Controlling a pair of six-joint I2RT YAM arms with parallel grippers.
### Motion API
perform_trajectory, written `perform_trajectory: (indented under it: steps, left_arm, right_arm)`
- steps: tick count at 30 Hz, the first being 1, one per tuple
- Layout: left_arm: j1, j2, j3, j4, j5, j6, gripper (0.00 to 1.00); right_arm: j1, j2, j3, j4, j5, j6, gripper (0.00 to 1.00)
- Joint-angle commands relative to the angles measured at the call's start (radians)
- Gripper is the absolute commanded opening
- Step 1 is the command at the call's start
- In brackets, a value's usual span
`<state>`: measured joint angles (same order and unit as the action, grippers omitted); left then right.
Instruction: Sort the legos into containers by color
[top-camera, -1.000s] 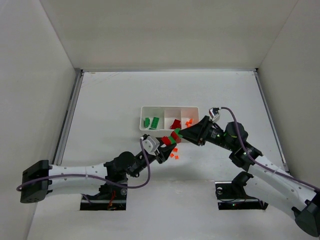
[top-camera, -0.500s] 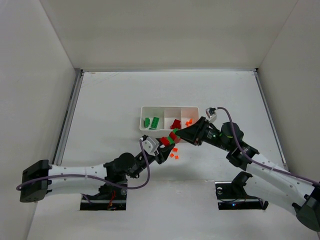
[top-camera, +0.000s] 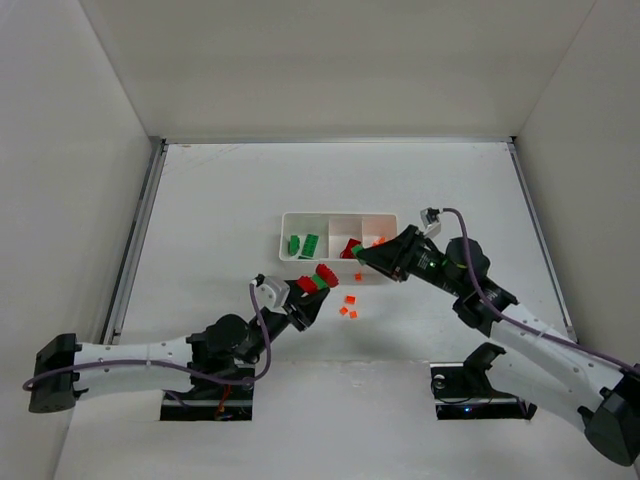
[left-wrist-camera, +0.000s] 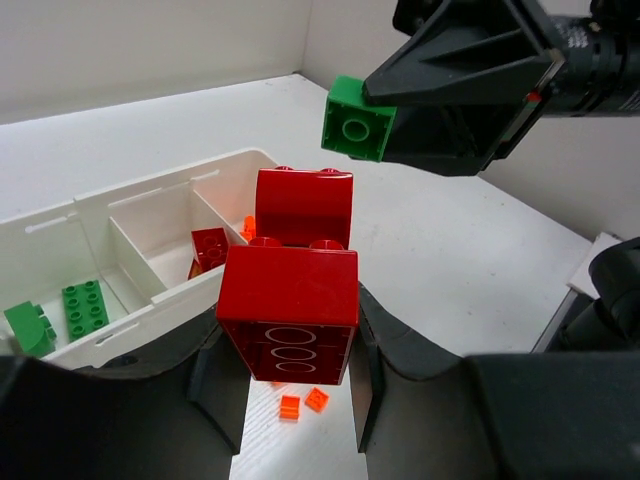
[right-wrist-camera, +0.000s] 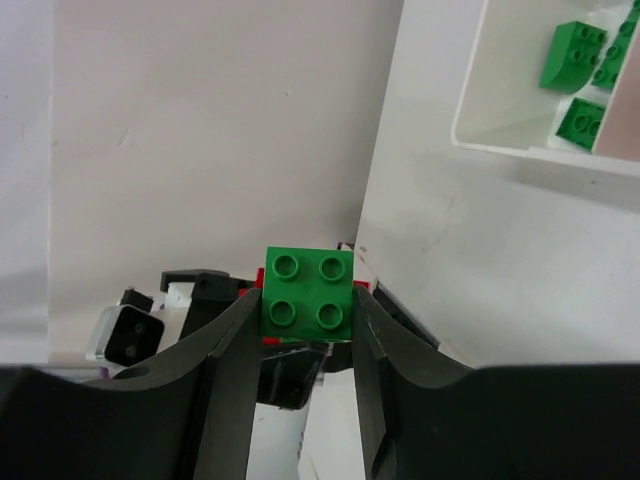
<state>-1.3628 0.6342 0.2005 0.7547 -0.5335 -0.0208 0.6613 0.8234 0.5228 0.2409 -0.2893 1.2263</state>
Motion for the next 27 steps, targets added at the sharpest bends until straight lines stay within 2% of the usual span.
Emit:
perform_trajectory:
  steps: [1, 8, 12, 19, 20, 25, 27]
  left_arm:
    - [-0.018, -0.059, -0.009, 0.002, -0.039, -0.036, 0.18]
    - [-0.069, -0.157, 0.026, -0.083, -0.187, -0.047, 0.2]
    - [-0.077, -0.146, 0.068, -0.187, -0.27, -0.131, 0.2]
    - [-0.063, -0.171, 0.057, -0.261, -0.333, -0.246, 0.2]
    - [-0.054, -0.18, 0.051, -0.265, -0.333, -0.255, 0.2]
    - [-0.032, -0.206, 0.054, -0.325, -0.319, -0.317, 0.21]
    - [-0.02, -0.196, 0.054, -0.328, -0.292, -0.333, 0.21]
  right_arm:
    - [-0.025, 0.052, 0.045, 0.055, 0.013, -0.033, 0.25]
    - [0.042, 0.386, 0.224, 0.06, 0.142, -0.123, 0.26]
    - [0.067, 0.587, 0.366, 0.051, 0.188, -0.154, 0.26]
    - [0.083, 0.793, 0.531, 0.011, 0.236, -0.156, 0.33]
    - [0.083, 0.807, 0.539, 0.003, 0.24, -0.151, 0.35]
    - [0.083, 0.81, 0.533, -0.003, 0.271, -0.142, 0.59]
    - [0.083, 0.789, 0.513, 0.0, 0.271, -0.143, 0.64]
